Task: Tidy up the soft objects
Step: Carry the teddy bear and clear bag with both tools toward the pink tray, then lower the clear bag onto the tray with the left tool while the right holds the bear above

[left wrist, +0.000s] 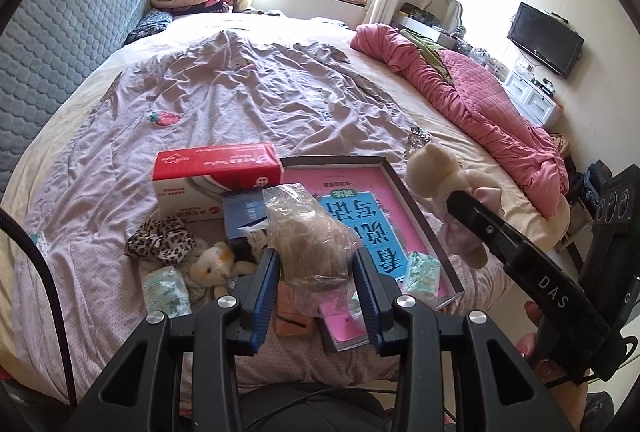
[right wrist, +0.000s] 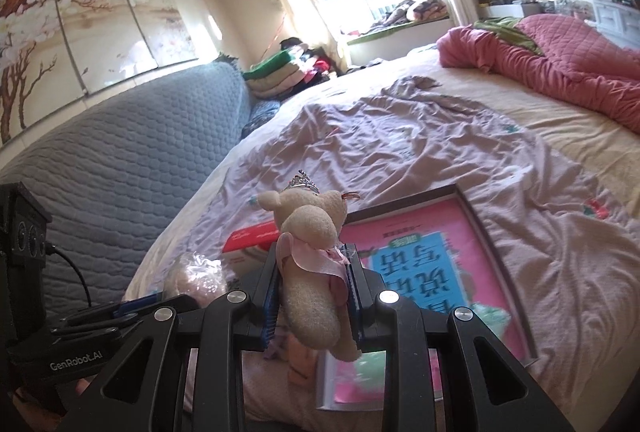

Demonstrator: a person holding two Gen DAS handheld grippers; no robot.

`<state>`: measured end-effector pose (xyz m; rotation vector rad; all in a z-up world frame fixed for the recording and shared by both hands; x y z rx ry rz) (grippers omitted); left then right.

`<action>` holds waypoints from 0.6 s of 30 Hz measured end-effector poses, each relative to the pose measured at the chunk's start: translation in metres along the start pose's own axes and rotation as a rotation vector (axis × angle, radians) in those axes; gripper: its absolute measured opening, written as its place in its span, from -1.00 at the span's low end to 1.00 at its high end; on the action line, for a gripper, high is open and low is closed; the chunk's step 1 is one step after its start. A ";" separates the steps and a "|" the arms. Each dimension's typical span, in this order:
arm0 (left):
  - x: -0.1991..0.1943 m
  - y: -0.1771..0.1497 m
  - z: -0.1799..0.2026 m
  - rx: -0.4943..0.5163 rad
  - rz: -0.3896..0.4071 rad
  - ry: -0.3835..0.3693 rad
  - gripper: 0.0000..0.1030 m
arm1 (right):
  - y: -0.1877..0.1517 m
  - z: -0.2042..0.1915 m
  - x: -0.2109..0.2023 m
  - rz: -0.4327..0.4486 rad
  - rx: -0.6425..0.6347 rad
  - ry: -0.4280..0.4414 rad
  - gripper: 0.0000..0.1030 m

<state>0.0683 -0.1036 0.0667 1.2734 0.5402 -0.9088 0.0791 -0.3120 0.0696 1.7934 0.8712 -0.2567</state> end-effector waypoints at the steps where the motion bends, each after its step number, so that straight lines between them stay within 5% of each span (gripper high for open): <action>1: 0.001 0.001 0.002 0.006 0.001 0.000 -0.26 | 0.000 0.003 -0.002 0.004 0.005 -0.004 -0.44; 18: 0.047 0.016 0.043 0.107 -0.042 0.019 -0.26 | -0.001 0.054 -0.014 0.031 0.070 -0.077 -0.44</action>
Point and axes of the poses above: each gripper's, at about its wrist camera, not at the fingertips, and x roughly the way its jaws point, z to its right, y to its top, the point moved 1 cm from there along x, roughly the way its jaws point, and after that the axes turned 5 degrees about -z, right-handed, at the moved point
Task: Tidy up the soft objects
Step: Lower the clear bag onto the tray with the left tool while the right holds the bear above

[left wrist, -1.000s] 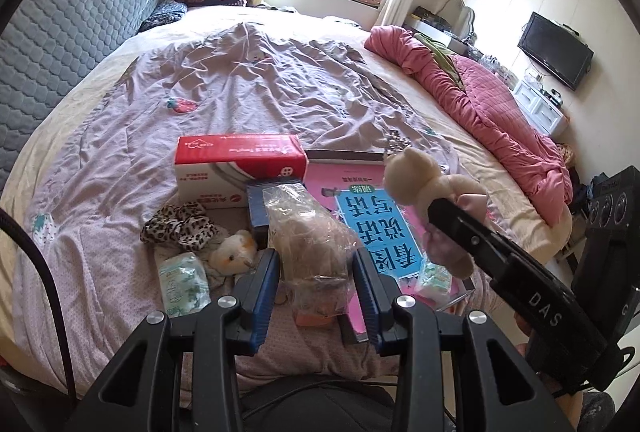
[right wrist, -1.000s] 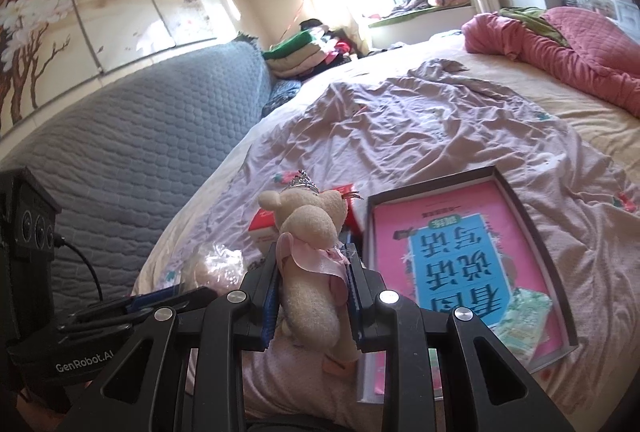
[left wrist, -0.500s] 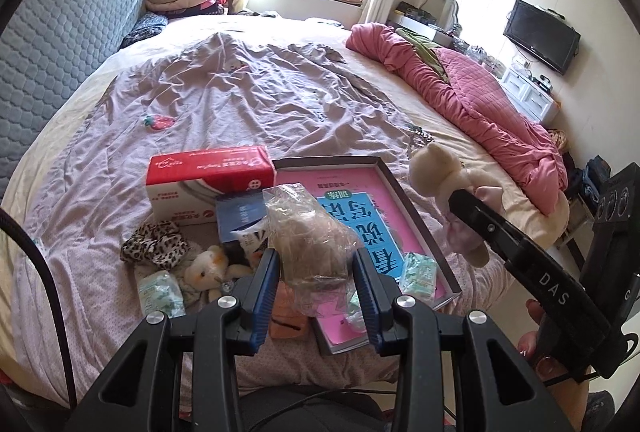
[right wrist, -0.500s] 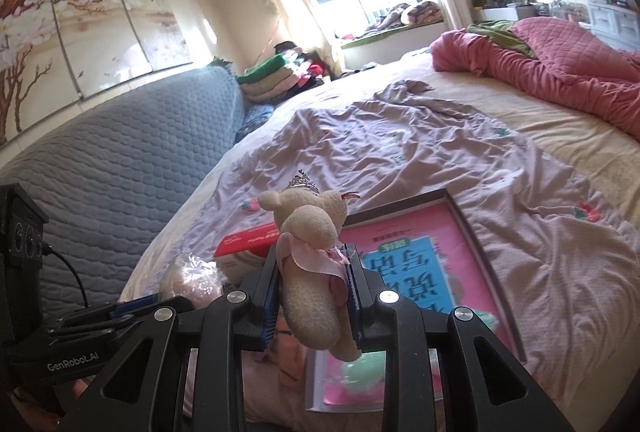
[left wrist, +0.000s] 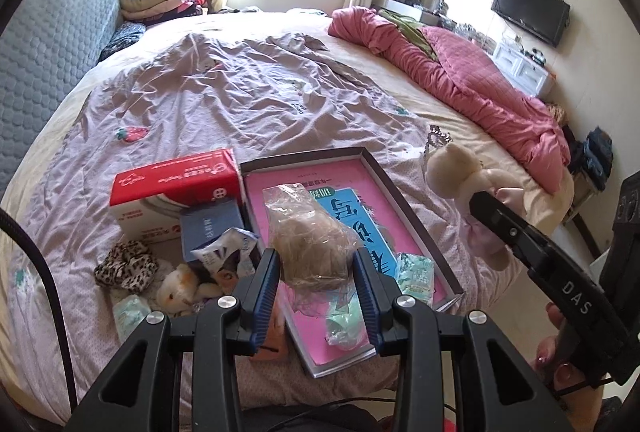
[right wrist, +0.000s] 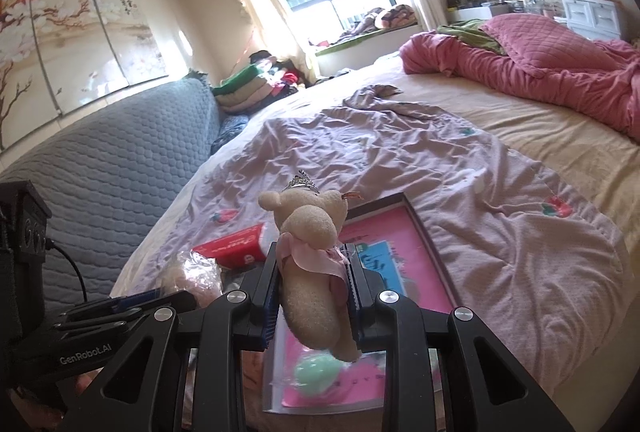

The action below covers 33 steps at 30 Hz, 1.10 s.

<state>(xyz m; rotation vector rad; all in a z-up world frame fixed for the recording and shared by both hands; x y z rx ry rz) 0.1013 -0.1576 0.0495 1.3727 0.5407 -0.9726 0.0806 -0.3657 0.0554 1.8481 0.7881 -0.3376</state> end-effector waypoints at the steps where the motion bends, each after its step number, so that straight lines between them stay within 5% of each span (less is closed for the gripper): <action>1: 0.003 0.001 0.002 0.005 -0.006 -0.001 -0.26 | 0.000 0.002 0.001 -0.003 0.006 -0.001 -0.44; 33: 0.102 0.007 0.004 0.026 -0.174 0.012 -0.26 | -0.040 0.022 0.067 -0.200 -0.001 -0.025 -0.43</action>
Point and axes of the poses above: each gripper's, at about its wrist camera, not at the fingertips, and x roughly the way its jaws point, z to its right, y to its top, the point moved 1 cm from there along x, roughly the way its jaws point, and after that the axes turned 5 degrees about -z, right-handed, at the moved point
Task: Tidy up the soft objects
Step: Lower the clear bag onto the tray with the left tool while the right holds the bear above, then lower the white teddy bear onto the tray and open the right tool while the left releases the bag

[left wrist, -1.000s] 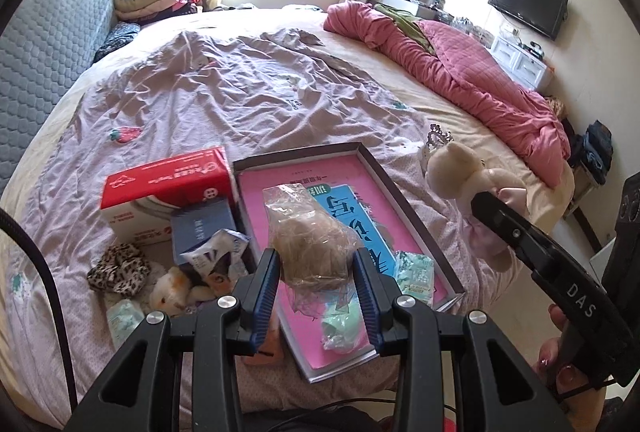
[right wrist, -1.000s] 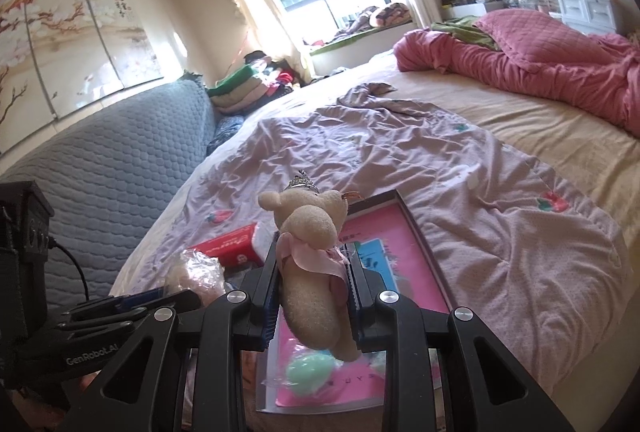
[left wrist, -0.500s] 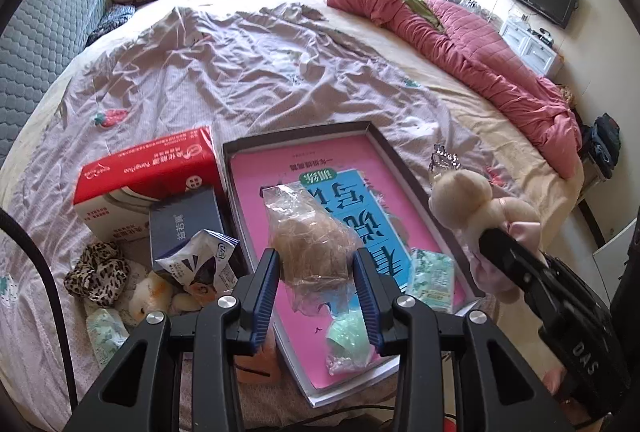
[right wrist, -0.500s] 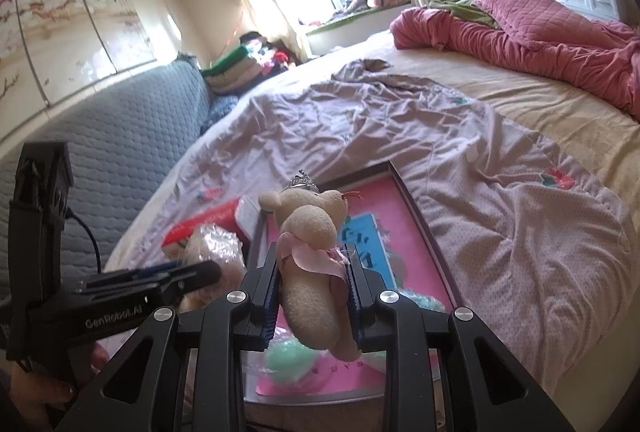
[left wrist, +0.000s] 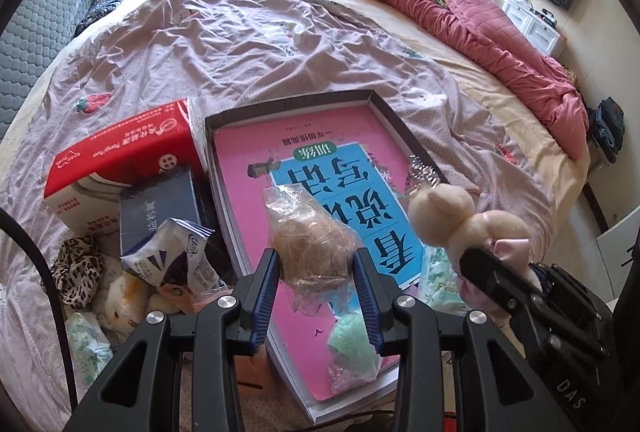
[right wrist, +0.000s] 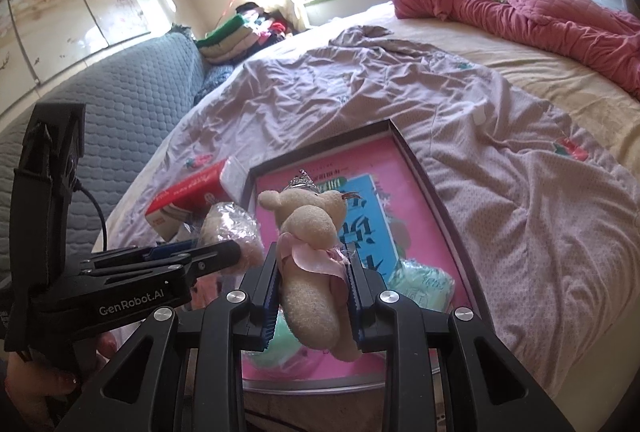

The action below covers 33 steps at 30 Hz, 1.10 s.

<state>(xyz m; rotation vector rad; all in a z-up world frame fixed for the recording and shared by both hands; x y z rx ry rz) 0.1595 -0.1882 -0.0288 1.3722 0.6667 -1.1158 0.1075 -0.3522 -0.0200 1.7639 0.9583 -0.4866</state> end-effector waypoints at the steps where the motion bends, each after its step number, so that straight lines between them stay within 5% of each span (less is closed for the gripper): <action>1: 0.002 0.000 0.000 0.001 -0.003 0.001 -0.26 | -0.001 0.000 0.001 -0.002 0.001 -0.002 -0.43; 33: 0.044 -0.013 -0.001 0.012 -0.103 -0.033 -0.25 | -0.021 0.007 0.050 -0.100 -0.031 -0.036 -0.38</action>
Point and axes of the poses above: each gripper's, at about its wrist camera, not at the fingertips, and x roughly the way its jaws point, z to its right, y to its top, the point moved 1 cm from there along x, roughly the way its jaws point, and after that the axes turned 5 degrees about -z, right-handed, at the moved point
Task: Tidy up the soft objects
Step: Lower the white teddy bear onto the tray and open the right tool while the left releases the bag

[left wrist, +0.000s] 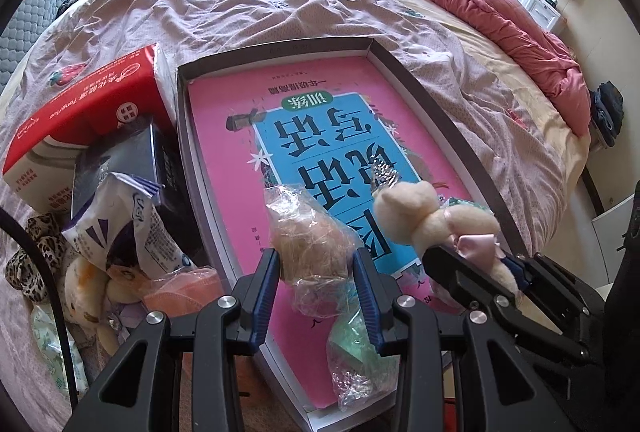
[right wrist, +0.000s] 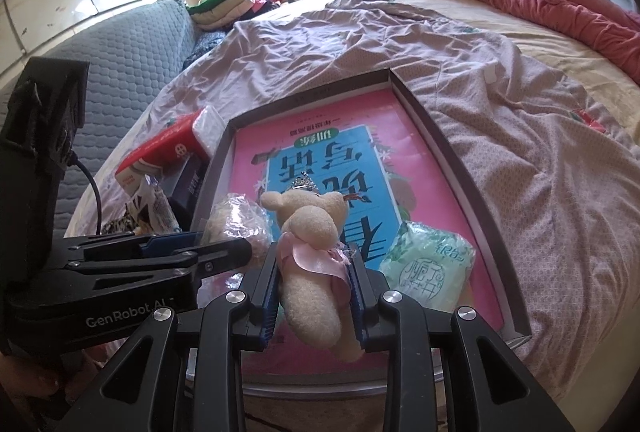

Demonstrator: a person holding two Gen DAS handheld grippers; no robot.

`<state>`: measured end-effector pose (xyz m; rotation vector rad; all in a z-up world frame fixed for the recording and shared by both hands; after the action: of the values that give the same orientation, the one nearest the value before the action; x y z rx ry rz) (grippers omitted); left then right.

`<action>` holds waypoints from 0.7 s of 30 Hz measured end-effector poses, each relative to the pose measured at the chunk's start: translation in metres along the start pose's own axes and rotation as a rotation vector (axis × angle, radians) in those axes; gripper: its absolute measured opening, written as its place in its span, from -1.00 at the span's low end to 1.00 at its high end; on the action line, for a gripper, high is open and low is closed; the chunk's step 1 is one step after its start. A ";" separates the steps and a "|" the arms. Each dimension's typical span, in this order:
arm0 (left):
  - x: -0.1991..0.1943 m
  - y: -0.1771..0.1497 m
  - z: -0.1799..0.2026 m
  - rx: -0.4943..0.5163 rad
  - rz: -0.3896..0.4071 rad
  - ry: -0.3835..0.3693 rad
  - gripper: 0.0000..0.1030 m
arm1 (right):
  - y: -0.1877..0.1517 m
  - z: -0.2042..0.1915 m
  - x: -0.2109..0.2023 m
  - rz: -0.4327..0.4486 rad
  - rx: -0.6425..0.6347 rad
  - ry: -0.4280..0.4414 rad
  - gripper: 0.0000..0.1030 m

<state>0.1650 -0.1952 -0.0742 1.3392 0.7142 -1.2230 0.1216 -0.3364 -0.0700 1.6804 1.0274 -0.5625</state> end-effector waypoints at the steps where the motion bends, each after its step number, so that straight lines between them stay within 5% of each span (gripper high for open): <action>1: 0.000 0.000 -0.001 -0.003 0.000 -0.002 -0.25 | 0.000 0.000 0.001 -0.002 -0.002 0.002 -0.38; 21: 0.005 -0.002 -0.004 -0.016 -0.022 -0.005 -0.24 | -0.001 0.007 0.000 0.004 0.057 0.098 -0.15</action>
<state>0.1657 -0.1925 -0.0803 1.3175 0.7355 -1.2358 0.1213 -0.3432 -0.0730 1.7742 1.0871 -0.5157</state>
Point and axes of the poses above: each gripper's, at about its wrist camera, not at the fingertips, and x roughly the way its jaws point, z to its right, y to its top, the point moved 1 cm from there along x, roughly the way its jaws point, and after that the axes turned 5 degrees about -z, right-handed, at the moved point
